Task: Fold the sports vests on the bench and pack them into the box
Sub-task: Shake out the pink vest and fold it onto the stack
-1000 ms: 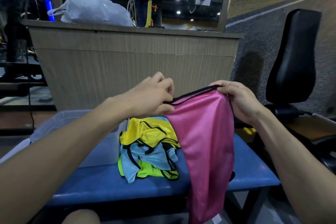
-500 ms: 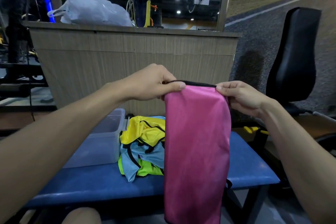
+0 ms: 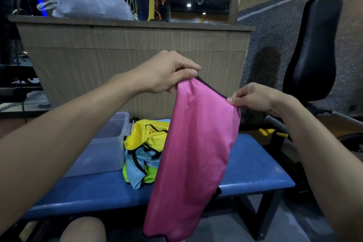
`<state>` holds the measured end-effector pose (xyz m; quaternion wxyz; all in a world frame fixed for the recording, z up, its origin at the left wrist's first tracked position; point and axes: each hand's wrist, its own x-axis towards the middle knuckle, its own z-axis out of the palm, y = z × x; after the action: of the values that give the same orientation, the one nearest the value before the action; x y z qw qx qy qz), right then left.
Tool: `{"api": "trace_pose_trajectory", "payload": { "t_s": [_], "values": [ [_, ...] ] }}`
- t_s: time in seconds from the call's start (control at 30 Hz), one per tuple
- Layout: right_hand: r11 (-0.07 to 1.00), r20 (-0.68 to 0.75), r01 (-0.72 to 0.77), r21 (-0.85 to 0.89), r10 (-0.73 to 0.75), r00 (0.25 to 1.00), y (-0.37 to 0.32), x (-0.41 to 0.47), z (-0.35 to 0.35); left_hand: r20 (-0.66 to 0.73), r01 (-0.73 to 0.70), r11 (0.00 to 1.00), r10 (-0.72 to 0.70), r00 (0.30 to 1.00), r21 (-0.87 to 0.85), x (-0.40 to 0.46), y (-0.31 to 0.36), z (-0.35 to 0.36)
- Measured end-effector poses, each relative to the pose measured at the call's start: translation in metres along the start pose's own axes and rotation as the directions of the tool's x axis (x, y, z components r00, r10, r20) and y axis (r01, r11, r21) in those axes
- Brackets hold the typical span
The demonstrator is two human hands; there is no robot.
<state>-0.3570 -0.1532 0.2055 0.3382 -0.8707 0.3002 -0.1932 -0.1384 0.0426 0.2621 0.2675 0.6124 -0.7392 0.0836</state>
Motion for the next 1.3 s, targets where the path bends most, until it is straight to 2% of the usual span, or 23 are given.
{"api": "trace_pose_trajectory", "payload": {
  "t_s": [0.07,0.13,0.17,0.23,0.33,0.4,0.47,0.5,0.57,0.67,0.73,0.8,0.9,1.0,1.07,1.13,1.17,1.23,1.3],
  "values": [
    [0.996,0.002,-0.094,0.009,0.094,0.996,0.006,-0.007,0.003,0.110,0.008,0.990,-0.024,0.994,0.142,0.005,0.010,0.004],
    [0.974,0.006,-0.180,0.139,0.181,0.984,0.017,-0.016,0.004,0.167,-0.035,0.980,0.002,0.986,0.196,0.011,0.021,0.013],
    [0.956,0.008,-0.201,0.216,0.204,0.979,0.023,-0.022,0.001,0.159,-0.060,0.989,0.038,0.987,0.139,0.015,0.028,0.020],
    [0.912,-0.005,-0.211,0.351,0.227,0.974,0.032,-0.037,-0.010,0.104,-0.090,0.990,0.101,0.989,-0.105,0.023,0.042,0.041],
    [0.875,-0.148,-0.147,0.461,0.239,0.960,0.037,-0.049,-0.046,-0.010,-0.102,0.921,0.106,0.994,-0.375,0.047,0.056,0.075],
    [0.911,-0.299,-0.058,0.409,0.194,0.934,0.026,-0.037,-0.072,-0.084,-0.085,0.837,0.047,0.995,-0.541,0.063,0.060,0.092],
    [0.954,-0.451,0.033,0.299,0.110,0.886,0.003,-0.009,-0.087,-0.157,-0.105,0.701,-0.010,0.988,-0.705,0.072,0.057,0.097],
    [0.970,-0.500,0.081,0.228,0.045,0.865,-0.011,0.009,-0.089,-0.199,-0.126,0.652,-0.039,0.979,-0.748,0.074,0.050,0.096],
    [0.981,-0.515,0.166,0.100,-0.092,0.852,-0.038,0.053,-0.080,-0.292,-0.167,0.628,-0.101,0.951,-0.760,0.073,0.027,0.091],
    [0.975,-0.419,0.212,-0.062,-0.218,0.881,-0.058,0.126,-0.036,-0.385,-0.134,0.709,-0.206,0.900,-0.692,0.057,-0.028,0.089],
    [0.974,-0.300,0.210,-0.082,-0.225,0.927,-0.051,0.173,0.013,-0.395,-0.006,0.802,-0.287,0.873,-0.597,0.034,-0.071,0.097],
    [0.984,-0.115,0.173,-0.036,-0.176,0.978,-0.031,0.210,0.075,-0.364,0.165,0.861,-0.367,0.856,-0.481,0.003,-0.113,0.113],
    [0.995,0.142,0.081,0.053,-0.088,0.986,0.011,0.241,0.174,-0.236,0.381,0.864,-0.465,0.853,-0.328,-0.056,-0.163,0.145],
    [0.994,0.316,0.022,0.107,-0.055,0.947,0.041,0.253,0.248,-0.123,0.513,0.826,-0.548,0.827,-0.232,-0.119,-0.191,0.177],
    [0.989,0.382,0.013,0.144,-0.068,0.922,0.048,0.257,0.278,-0.078,0.548,0.806,-0.575,0.815,-0.223,-0.152,-0.200,0.193],
    [0.981,0.401,0.030,0.193,-0.107,0.910,0.043,0.260,0.295,-0.105,0.552,0.824,-0.565,0.819,-0.126,-0.178,-0.214,0.205],
    [0.977,0.403,0.047,0.210,-0.131,0.906,0.040,0.260,0.301,-0.105,0.546,0.838,-0.544,0.832,-0.013,-0.187,-0.220,0.206],
    [0.971,0.391,0.076,0.228,-0.163,0.906,0.033,0.258,0.312,-0.013,0.484,0.837,-0.498,0.867,0.254,-0.204,-0.233,0.211],
    [0.966,0.355,0.100,0.240,-0.183,0.917,0.029,0.255,0.318,0.126,0.456,0.786,-0.547,0.828,0.417,-0.214,-0.239,0.210]
  ]
}}
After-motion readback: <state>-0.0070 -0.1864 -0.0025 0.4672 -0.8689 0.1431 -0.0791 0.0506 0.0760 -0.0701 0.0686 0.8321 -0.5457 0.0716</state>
